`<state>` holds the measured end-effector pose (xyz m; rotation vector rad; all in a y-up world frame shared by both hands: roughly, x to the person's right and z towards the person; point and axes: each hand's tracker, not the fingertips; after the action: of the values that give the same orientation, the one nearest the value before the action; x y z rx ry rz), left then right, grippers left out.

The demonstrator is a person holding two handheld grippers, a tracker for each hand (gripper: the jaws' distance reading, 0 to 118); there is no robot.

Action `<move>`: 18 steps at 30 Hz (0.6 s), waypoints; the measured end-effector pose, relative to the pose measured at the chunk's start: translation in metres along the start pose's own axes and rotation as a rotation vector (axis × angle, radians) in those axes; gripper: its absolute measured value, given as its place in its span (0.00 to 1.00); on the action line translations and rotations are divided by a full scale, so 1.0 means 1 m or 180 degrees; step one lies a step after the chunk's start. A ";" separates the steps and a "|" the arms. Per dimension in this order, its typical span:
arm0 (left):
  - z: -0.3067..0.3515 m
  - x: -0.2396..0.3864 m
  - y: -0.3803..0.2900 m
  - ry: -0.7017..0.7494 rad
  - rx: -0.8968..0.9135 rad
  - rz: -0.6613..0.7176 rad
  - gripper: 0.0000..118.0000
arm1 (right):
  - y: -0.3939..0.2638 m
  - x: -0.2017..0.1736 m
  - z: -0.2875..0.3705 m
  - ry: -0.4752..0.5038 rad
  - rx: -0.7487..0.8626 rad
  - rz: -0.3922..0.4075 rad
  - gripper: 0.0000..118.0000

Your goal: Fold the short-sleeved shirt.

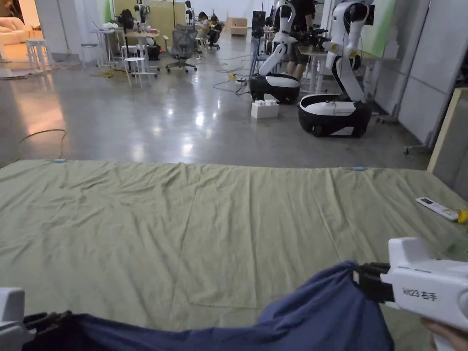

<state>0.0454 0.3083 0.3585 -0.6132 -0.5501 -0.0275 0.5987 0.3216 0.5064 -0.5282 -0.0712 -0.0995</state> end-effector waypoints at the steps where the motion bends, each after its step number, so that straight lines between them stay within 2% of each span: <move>1: 0.021 0.005 0.014 -0.0013 0.0187 -0.0027 0.03 | 0.011 -0.003 0.021 -0.0026 0.0168 0.0002 0.02; 5: 0.086 0.026 0.069 -0.0045 0.0747 -0.0145 0.03 | 0.060 -0.012 0.092 -0.0149 0.0799 0.0037 0.02; 8: 0.124 0.036 0.109 0.0049 0.1122 -0.0228 0.03 | 0.100 -0.025 0.133 -0.0264 0.1108 0.0151 0.02; 11: 0.154 0.038 0.144 0.0099 0.1422 -0.0200 0.03 | 0.139 -0.034 0.167 -0.0370 0.1419 0.0124 0.02; 15: 0.181 0.041 0.174 0.0287 0.1686 -0.0260 0.03 | 0.179 -0.046 0.198 -0.0539 0.1742 0.0173 0.02; 18: 0.196 0.043 0.180 0.0333 0.1910 -0.0263 0.03 | 0.187 -0.051 0.208 -0.0665 0.1911 0.0077 0.02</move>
<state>0.0210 0.5704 0.4157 -0.0038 -0.4512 0.0274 0.5603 0.5915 0.5872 0.0623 -0.2886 0.0038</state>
